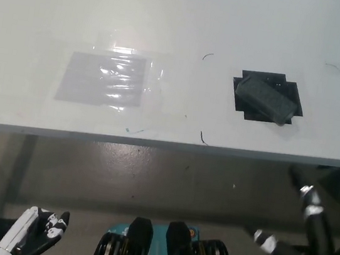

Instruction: A whiteboard eraser is kept on the black marked spot on the table infront of the robot and the robot uses its right hand to swipe it back and forth on the table twice to clean it

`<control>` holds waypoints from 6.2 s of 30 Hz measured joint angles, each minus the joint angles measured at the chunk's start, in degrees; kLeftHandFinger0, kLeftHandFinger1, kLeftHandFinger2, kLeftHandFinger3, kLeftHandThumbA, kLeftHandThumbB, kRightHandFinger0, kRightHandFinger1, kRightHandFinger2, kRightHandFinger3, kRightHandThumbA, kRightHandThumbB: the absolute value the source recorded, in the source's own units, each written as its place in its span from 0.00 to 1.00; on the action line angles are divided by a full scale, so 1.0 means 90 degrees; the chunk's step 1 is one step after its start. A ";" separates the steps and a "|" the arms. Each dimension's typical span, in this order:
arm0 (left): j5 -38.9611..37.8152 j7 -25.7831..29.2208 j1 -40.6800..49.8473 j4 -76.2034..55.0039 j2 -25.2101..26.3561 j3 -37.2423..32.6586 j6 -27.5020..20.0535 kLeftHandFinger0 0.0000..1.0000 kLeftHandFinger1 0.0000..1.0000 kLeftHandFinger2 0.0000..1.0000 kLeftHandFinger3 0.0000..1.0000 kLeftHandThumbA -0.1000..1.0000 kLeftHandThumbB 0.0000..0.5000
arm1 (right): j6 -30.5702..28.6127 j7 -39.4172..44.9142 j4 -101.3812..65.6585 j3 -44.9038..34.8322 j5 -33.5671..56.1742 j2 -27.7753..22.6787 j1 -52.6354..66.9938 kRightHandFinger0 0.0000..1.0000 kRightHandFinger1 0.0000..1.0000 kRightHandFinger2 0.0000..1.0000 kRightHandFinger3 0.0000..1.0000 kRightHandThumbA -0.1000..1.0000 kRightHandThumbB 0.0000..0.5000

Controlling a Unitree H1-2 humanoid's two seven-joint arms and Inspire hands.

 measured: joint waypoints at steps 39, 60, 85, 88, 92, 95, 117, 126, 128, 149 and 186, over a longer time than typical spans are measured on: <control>-0.0017 -0.0050 0.0104 0.0111 -0.0010 0.0082 0.0000 0.00 0.00 0.00 0.00 0.44 0.55 | 0.3736 0.1161 0.7888 0.1874 -0.1533 -0.0107 -0.7772 1.00 1.00 1.00 1.00 1.00 0.53; -0.0064 -0.0107 0.0203 0.0073 0.0013 0.0160 -0.0199 0.00 0.00 0.00 0.00 0.45 0.57 | 0.4289 0.1775 0.9863 0.2838 -0.1842 0.0081 -0.8893 1.00 1.00 1.00 1.00 1.00 0.67; -0.0034 -0.0114 0.0257 0.0026 0.0014 0.0163 -0.0233 0.00 0.00 0.00 0.00 0.32 0.61 | 0.4071 0.2011 1.0008 0.2668 -0.1690 0.0103 -0.8275 1.00 1.00 1.00 1.00 1.00 0.64; -0.0037 -0.0115 0.0258 0.0028 0.0016 0.0165 -0.0264 0.00 0.00 0.00 0.00 0.32 0.62 | 0.4142 0.1925 1.0032 0.2897 -0.1787 0.0124 -0.8269 1.00 1.00 1.00 1.00 1.00 0.65; -0.0046 -0.0123 0.0256 0.0033 0.0017 0.0167 -0.0294 0.00 0.00 0.00 0.00 0.29 0.68 | 0.4205 0.1717 1.0048 0.3186 -0.1952 0.0127 -0.8250 0.56 0.67 0.81 1.00 0.47 0.33; -0.0052 -0.0140 0.0252 0.0057 0.0015 0.0165 -0.0294 0.00 0.00 0.00 0.00 0.27 0.70 | 0.4219 0.1450 1.0039 0.3191 -0.1964 0.0155 -0.8201 0.25 0.29 0.49 1.00 0.35 0.30; -0.0005 -0.0167 0.0154 0.0076 0.0017 0.0183 -0.0296 0.00 0.00 0.00 0.00 0.10 0.95 | 0.3873 -0.0565 1.0023 0.2911 -0.1955 0.0061 -0.8047 0.00 0.00 0.14 0.84 0.20 0.36; 0.0051 -0.0168 0.0129 0.0076 0.0022 0.0199 -0.0349 0.00 0.00 0.00 0.00 0.12 0.95 | 0.3732 -0.0667 1.0021 0.2832 -0.1938 0.0163 -0.7955 0.02 0.08 0.11 0.45 0.42 0.06; 0.0064 -0.0168 0.0129 0.0076 0.0021 0.0198 -0.0356 0.00 0.00 0.00 0.00 0.12 0.95 | 0.3688 -0.0690 1.0020 0.2826 -0.1937 0.0311 -0.7794 0.00 0.07 0.11 0.53 0.48 0.01; 0.0168 -0.0171 0.0054 0.0071 0.0050 0.0194 -0.0345 0.00 0.00 0.00 0.00 0.12 0.97 | 0.3674 -0.1270 0.9976 0.2767 -0.1971 0.1490 -0.7644 0.00 0.00 0.04 0.42 0.51 0.00; 0.0187 -0.0192 -0.0121 -0.0026 0.0119 0.0197 -0.0227 0.00 0.00 0.00 0.00 0.11 0.98 | 0.3052 -0.0973 0.9816 0.3248 -0.2003 0.0184 -0.7377 0.19 0.24 0.37 0.73 0.48 0.00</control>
